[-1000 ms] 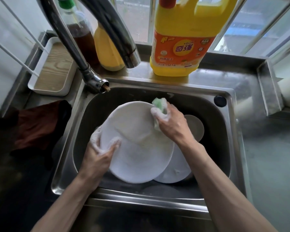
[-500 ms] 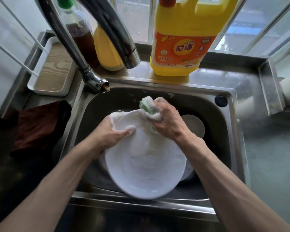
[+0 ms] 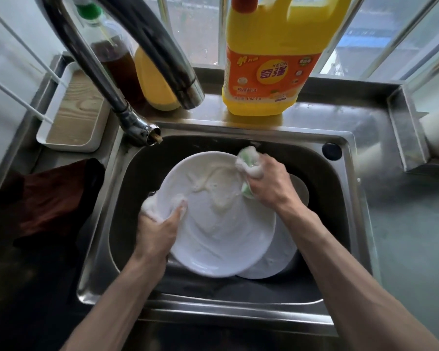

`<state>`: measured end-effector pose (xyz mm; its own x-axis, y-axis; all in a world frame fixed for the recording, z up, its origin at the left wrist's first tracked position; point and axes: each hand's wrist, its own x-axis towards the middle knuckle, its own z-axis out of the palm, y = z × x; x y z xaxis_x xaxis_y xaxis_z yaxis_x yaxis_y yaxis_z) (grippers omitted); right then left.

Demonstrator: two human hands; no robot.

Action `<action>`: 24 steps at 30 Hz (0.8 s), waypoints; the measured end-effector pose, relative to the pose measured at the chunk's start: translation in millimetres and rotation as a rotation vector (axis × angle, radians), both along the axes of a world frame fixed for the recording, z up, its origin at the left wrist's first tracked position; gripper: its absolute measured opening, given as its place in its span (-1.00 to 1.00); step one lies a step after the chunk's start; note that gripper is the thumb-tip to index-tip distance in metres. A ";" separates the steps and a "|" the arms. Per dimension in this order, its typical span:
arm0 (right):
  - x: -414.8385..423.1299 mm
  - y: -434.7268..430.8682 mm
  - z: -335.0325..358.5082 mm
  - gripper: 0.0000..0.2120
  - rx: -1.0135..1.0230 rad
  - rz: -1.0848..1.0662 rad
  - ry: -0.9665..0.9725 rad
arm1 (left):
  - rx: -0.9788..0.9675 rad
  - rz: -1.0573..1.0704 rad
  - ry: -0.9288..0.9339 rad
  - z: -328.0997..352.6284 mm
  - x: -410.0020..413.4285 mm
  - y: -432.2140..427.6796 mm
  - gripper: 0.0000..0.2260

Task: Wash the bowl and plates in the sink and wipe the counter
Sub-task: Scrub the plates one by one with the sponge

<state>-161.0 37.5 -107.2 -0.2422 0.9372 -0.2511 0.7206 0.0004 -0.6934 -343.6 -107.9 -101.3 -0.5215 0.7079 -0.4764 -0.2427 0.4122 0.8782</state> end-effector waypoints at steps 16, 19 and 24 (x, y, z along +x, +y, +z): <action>-1.3 -15.7 -12.6 -0.77 -0.065 -0.114 -0.065 | 0.085 -0.028 0.237 10.8 -12.6 25.0 -0.78; -1.8 -20.5 -11.0 -0.78 -0.096 -0.168 -0.018 | 0.104 0.118 0.179 12.1 6.5 11.3 -0.76; -0.4 -12.0 5.4 -0.78 0.074 -0.027 0.056 | -0.041 -0.234 0.013 9.4 -3.5 2.1 -0.58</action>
